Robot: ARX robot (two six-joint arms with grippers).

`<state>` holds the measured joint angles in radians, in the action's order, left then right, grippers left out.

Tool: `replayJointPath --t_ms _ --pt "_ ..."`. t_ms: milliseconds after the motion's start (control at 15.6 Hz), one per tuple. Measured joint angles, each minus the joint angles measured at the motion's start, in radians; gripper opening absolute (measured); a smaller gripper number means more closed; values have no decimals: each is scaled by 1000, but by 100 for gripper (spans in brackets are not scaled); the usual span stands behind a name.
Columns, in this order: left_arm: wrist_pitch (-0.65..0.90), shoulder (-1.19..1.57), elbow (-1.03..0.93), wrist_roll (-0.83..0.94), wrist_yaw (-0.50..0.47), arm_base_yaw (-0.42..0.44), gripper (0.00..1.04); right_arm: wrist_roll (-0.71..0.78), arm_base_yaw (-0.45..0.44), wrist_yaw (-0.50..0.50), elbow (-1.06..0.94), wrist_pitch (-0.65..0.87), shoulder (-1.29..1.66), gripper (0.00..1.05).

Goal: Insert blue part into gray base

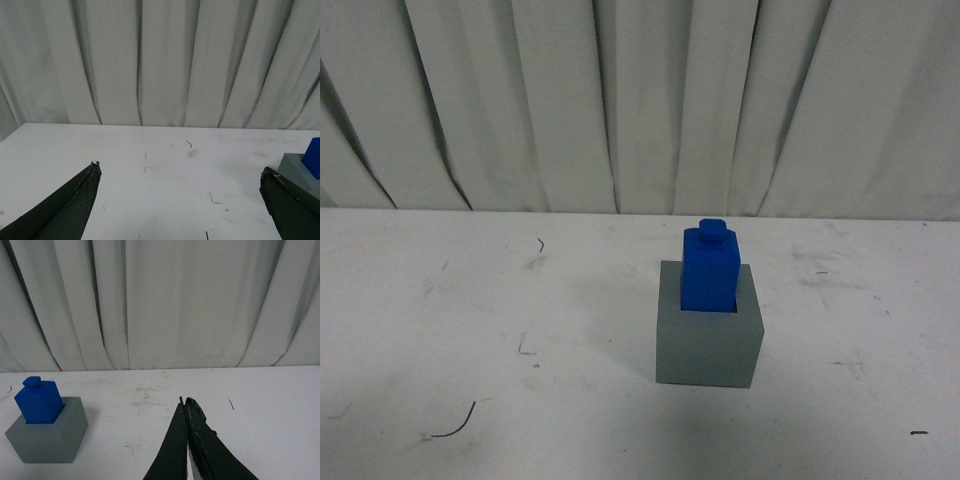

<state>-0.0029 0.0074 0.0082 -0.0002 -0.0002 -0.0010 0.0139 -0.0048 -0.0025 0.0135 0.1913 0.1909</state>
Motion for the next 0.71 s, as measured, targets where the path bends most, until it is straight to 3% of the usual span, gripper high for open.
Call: replayJointPath --t_ms 64,192,705 --pt "0 0 0 0 0 0 98 0 0 0 0 -14 -18 2" --pt "0 0 0 0 -1 0 98 -1 0 1 0 -201 -159 2" --pt "0 0 0 0 0 0 98 -3 0 3 0 -195 -187 2"
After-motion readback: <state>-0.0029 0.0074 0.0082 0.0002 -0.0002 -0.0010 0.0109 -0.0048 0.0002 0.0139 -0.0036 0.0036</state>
